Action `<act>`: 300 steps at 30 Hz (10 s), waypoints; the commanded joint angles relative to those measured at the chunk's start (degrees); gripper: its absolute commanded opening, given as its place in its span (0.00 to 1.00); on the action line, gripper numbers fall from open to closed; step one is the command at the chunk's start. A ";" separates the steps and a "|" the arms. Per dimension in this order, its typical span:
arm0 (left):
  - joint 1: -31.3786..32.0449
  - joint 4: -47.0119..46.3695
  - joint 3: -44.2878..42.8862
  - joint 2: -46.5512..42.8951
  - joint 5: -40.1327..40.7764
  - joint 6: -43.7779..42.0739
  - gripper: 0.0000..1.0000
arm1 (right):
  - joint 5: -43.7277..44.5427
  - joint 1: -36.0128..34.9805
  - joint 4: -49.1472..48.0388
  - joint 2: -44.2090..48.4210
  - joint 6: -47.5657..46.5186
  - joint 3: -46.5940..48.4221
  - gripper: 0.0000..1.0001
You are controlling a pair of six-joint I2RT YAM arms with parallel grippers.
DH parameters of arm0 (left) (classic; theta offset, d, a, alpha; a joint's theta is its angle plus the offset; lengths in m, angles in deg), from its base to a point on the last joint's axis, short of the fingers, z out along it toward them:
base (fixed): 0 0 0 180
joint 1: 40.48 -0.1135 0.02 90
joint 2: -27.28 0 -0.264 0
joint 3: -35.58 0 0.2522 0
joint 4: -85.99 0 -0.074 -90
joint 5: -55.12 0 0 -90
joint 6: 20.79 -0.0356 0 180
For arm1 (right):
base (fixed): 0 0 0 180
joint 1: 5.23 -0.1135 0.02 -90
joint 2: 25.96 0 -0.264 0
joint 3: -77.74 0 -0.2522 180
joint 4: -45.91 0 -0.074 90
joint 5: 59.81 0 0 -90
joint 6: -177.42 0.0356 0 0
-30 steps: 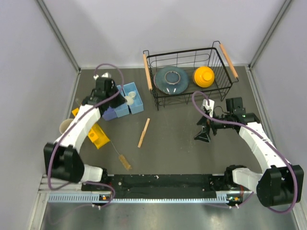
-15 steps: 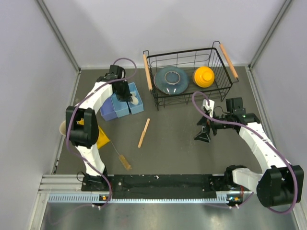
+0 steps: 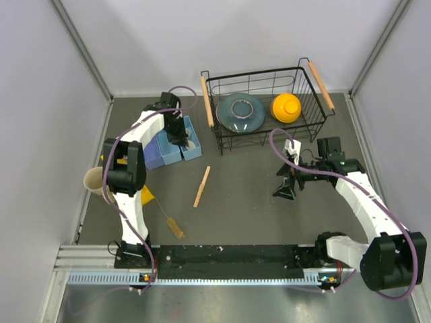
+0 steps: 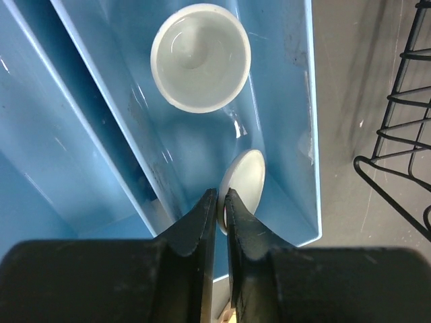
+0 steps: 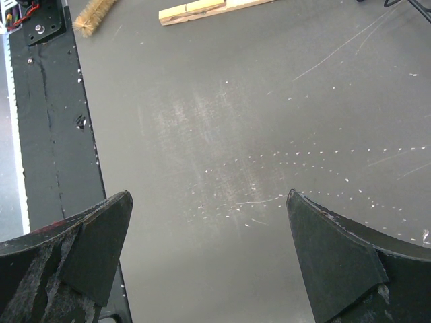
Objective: Organize the chemistry lab equipment
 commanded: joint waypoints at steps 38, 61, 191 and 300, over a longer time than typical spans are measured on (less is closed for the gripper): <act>-0.35 -12.88 30.63 -60.05 -12.10 1.58 0.99 | -1.52 0.68 -0.80 2.16 -1.69 0.10 0.99; 27.68 -6.46 46.12 -57.80 12.50 12.12 0.99 | 0.67 0.77 -0.89 -1.00 -2.04 -0.07 0.99; 26.97 5.66 49.45 -75.27 19.79 26.35 0.99 | 1.90 2.17 -0.98 0.67 -3.01 -0.69 0.99; -8.26 -3.21 10.24 -31.74 18.67 -5.80 0.95 | -0.47 8.66 -0.54 3.99 -0.48 0.89 0.99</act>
